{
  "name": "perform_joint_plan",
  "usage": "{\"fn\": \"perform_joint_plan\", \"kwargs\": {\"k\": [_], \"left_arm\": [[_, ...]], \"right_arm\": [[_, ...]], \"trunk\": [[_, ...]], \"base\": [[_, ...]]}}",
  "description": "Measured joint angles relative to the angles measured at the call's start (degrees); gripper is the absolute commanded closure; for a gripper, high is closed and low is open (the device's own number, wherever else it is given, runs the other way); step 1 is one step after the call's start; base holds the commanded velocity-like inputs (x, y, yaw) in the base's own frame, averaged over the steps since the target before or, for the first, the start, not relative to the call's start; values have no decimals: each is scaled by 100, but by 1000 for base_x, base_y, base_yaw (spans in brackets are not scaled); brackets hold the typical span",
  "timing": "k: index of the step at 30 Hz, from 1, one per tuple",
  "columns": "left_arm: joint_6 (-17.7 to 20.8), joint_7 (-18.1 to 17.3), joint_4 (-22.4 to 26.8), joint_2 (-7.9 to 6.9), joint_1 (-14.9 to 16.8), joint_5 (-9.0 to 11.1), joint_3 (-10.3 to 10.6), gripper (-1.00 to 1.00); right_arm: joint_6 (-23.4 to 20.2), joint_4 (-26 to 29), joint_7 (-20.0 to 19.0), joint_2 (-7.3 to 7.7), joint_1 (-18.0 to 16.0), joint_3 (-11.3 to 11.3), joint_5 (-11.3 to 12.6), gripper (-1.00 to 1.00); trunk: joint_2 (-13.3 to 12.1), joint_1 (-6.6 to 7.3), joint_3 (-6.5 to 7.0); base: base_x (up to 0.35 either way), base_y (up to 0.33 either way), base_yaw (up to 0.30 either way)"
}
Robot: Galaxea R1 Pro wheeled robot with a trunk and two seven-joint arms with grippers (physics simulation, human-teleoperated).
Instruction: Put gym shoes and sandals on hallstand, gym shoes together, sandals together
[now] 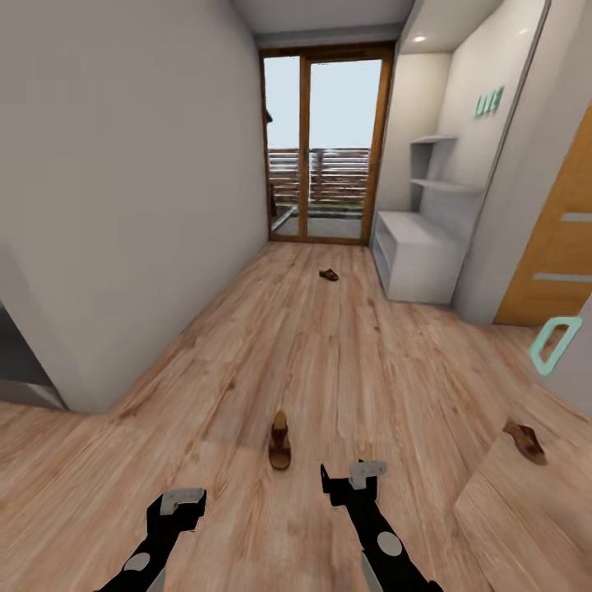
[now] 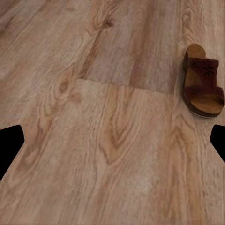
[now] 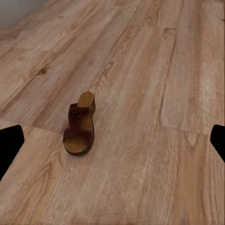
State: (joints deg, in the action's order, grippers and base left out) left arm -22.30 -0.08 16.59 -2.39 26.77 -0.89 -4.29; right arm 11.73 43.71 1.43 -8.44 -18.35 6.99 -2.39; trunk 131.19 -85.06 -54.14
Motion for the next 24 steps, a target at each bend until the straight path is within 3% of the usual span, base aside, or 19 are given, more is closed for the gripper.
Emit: {"fn": "perform_joint_plan", "kwargs": {"k": [8, 13, 24], "left_arm": [[-1, 0, 0, 0, 0, -5, 0, -100], [-1, 0, 0, 0, 0, -5, 0, -100], [-1, 0, -1, 0, 1, -6, 0, -100]], "right_arm": [[-1, 2, 0, 0, 0, 1, 0, -100], [0, 7, -3, 0, 0, 1, 0, -100], [0, 12, -8, 0, 0, 1, 0, -100]], "trunk": [[0, 0, 0], [0, -1, 0], [0, -4, 0]], "base": [[339, 0, 255], [266, 0, 88], [55, 0, 13]]}}
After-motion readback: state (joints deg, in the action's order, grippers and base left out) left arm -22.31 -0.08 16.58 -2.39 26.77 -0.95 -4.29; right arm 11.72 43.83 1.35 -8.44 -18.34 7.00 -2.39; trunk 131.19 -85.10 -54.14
